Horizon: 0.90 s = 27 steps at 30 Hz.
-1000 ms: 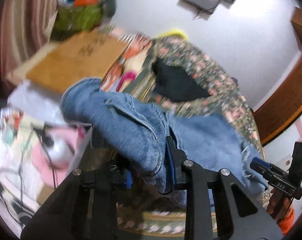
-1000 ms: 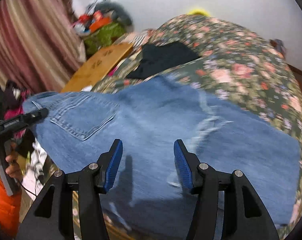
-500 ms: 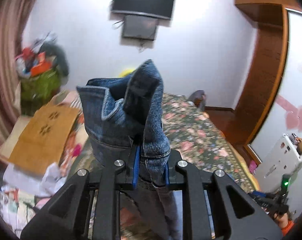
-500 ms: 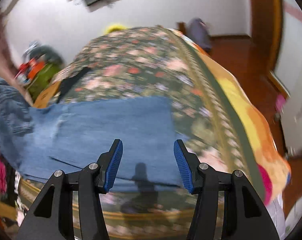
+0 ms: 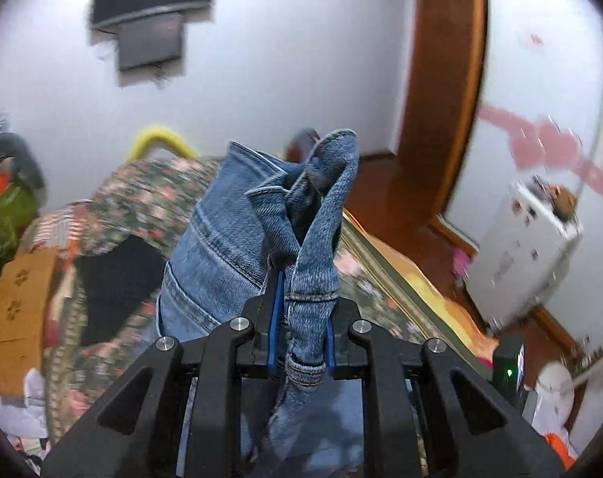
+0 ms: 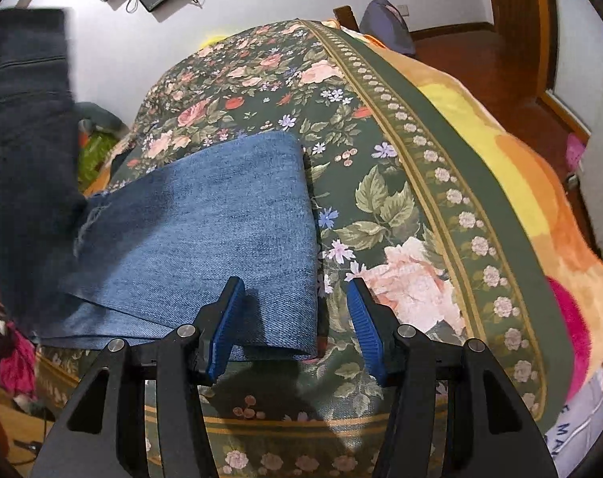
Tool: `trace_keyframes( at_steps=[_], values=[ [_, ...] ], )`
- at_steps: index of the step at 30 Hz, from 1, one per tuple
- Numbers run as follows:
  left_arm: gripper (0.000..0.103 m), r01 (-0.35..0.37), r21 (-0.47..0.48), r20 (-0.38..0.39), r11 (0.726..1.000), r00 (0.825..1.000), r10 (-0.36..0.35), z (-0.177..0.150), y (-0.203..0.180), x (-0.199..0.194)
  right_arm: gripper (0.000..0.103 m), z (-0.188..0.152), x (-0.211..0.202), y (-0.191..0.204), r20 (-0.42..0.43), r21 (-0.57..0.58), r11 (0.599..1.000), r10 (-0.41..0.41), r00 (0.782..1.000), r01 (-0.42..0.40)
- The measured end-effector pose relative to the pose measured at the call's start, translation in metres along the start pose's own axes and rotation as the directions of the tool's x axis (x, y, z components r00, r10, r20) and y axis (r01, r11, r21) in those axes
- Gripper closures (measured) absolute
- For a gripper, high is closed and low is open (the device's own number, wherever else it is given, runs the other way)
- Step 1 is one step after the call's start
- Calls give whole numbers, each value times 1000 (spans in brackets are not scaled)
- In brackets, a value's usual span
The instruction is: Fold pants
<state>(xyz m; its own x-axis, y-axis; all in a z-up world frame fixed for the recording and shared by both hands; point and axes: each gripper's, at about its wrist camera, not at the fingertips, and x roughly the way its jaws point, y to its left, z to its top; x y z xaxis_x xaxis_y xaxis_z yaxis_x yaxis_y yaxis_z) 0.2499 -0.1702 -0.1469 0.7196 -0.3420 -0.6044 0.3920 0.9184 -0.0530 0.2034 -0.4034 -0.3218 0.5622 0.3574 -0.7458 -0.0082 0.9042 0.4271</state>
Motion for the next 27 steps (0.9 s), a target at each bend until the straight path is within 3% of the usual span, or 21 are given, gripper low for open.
trace_keyframes(
  at_steps=[3, 7, 15, 18, 20, 24, 27],
  values=[
    [88, 62, 32, -92, 998, 994, -59, -18, -28, 33, 53, -3, 0, -3, 8, 9, 1000, 17, 1000, -17],
    [88, 124, 61, -216, 990, 970, -109, -50, -61, 72, 53, -4, 0, -5, 13, 15, 999, 29, 999, -30],
    [88, 158, 113, -356, 981, 928, -108, -102, -86, 96, 53, -7, -7, -8, 11, 18, 999, 30, 999, -30],
    [76, 150, 144, -351, 978, 932, -91, -101, -91, 87, 53, -9, -17, -10, 15, 16, 1000, 10, 1000, -10],
    [36, 189, 110, -356, 976, 924, -139, -98, -89, 78, 53, -9, -28, -12, 31, 18, 1000, -15, 999, 15],
    [33, 233, 48, -263, 971, 941, -213, -84, -72, 41, 53, -7, -56, -9, 79, 24, 1000, -18, 997, 16],
    [33, 165, 37, -220, 986, 963, -153, -72, -42, 22, 53, 2, -70, 1, 125, 3, 1000, -8, 992, 8]
  ],
)
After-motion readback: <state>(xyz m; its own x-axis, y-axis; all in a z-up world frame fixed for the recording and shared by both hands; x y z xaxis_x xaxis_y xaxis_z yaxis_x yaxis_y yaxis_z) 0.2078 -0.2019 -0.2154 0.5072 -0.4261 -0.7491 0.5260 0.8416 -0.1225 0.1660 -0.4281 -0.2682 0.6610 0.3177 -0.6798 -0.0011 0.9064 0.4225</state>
